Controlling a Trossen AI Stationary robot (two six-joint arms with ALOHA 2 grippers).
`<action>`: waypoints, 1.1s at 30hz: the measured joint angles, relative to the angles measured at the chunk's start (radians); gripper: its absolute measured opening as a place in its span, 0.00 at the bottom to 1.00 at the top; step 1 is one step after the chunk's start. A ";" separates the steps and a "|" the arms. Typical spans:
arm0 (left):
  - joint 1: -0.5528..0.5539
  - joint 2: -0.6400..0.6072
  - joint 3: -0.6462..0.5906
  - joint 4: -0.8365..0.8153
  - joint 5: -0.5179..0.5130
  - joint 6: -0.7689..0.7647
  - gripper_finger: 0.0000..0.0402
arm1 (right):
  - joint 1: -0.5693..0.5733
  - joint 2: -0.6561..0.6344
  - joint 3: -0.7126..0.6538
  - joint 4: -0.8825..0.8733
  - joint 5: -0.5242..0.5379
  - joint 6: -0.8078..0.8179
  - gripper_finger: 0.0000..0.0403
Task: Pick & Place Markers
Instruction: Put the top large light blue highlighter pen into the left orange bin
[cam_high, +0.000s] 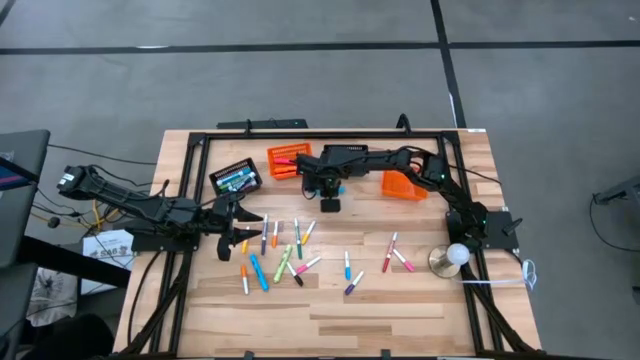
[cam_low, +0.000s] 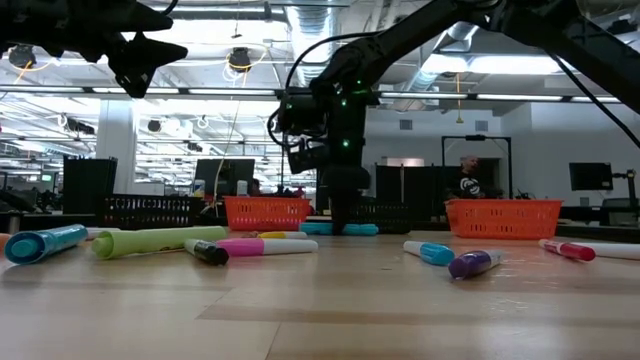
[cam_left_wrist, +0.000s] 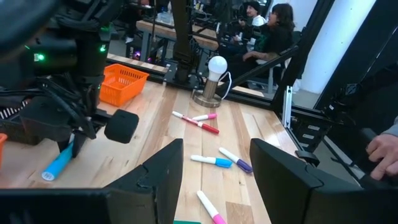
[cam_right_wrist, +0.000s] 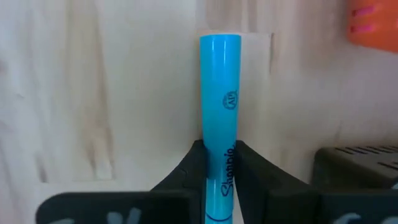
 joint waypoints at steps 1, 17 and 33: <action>0.000 0.000 0.000 0.001 0.000 -0.001 0.46 | 0.000 0.000 0.000 -0.001 -0.011 0.015 0.10; 0.000 0.000 0.000 0.071 -0.044 0.008 0.46 | -0.063 -0.003 0.165 -0.191 -0.433 0.141 0.10; 0.000 0.000 0.000 0.075 -0.052 0.008 0.46 | -0.143 -0.003 0.343 -0.211 -1.212 0.168 0.11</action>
